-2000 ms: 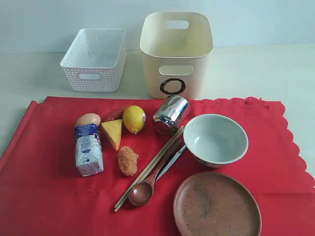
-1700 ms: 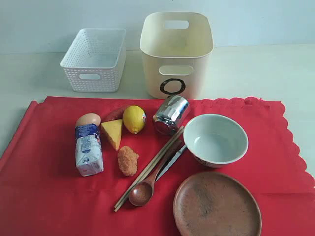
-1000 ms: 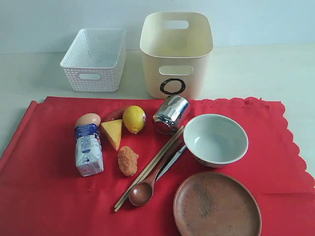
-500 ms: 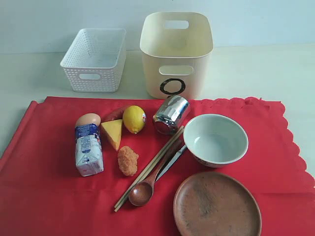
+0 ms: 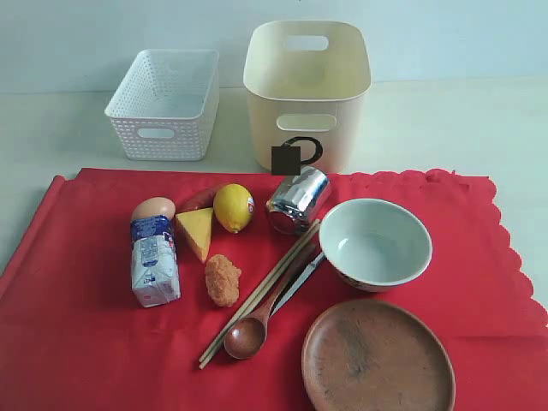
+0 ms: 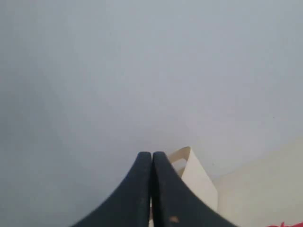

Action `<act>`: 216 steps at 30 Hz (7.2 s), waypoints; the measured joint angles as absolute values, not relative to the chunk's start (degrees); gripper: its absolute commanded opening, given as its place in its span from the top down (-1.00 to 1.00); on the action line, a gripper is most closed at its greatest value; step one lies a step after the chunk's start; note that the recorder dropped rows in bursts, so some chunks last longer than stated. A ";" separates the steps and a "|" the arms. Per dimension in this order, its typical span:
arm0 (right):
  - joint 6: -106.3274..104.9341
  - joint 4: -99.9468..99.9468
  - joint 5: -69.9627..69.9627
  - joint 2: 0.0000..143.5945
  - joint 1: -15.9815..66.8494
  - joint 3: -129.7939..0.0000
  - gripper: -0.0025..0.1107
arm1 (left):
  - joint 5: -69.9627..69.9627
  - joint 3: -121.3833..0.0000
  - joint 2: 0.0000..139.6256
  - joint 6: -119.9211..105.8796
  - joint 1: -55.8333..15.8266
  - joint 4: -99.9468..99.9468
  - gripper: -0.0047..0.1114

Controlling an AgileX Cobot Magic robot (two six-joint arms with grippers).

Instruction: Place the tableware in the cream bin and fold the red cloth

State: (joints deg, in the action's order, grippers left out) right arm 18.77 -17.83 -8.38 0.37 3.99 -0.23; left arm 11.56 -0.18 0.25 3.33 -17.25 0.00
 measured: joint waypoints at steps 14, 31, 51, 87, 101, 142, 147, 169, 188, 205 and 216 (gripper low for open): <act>16.31 -12.32 6.40 11.88 3.99 -14.28 0.96 | 11.56 -0.18 0.25 3.33 -17.25 0.00 0.90; -65.97 -81.89 22.49 61.67 13.23 -27.35 0.96 | 11.56 -0.18 0.25 3.33 -17.25 0.00 0.90; -78.99 -80.11 19.74 95.35 29.00 -60.31 0.96 | 11.56 -0.18 0.25 3.33 -17.25 0.00 0.90; -80.83 -73.65 4.83 115.24 32.58 -68.76 -0.40 | 11.56 -0.18 0.25 3.33 -17.25 0.00 0.90; -84.92 -73.65 3.18 121.83 32.58 -71.25 -0.16 | 11.56 -0.18 0.25 3.33 -17.25 0.00 0.90; -80.83 -73.54 10.79 114.07 32.62 -72.48 0.96 | 11.56 -0.18 0.25 3.33 -17.25 0.00 0.90; -79.85 -73.54 9.57 113.79 32.62 -77.03 0.96 | 11.56 -0.18 0.25 3.33 -17.25 0.00 0.90; -78.59 -85.22 -4.20 133.58 32.62 -103.64 0.96 | 11.56 -0.18 0.25 3.33 -17.25 0.00 0.90; -77.99 -84.04 -5.96 135.02 34.34 -104.19 0.19 | 11.56 -0.18 0.25 3.33 -17.25 0.00 0.90; -73.71 -84.12 -5.86 135.02 34.58 -104.33 0.02 | 11.56 -0.18 0.25 3.33 -17.25 0.00 0.90; -67.78 -84.36 -5.99 135.02 34.69 -104.55 -0.25 | 11.56 -0.18 0.25 3.33 -17.25 0.00 0.90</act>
State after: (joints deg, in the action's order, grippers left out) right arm -67.78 -84.36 -5.99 135.02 34.69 -104.55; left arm 11.56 -0.18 0.25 3.33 -17.25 0.00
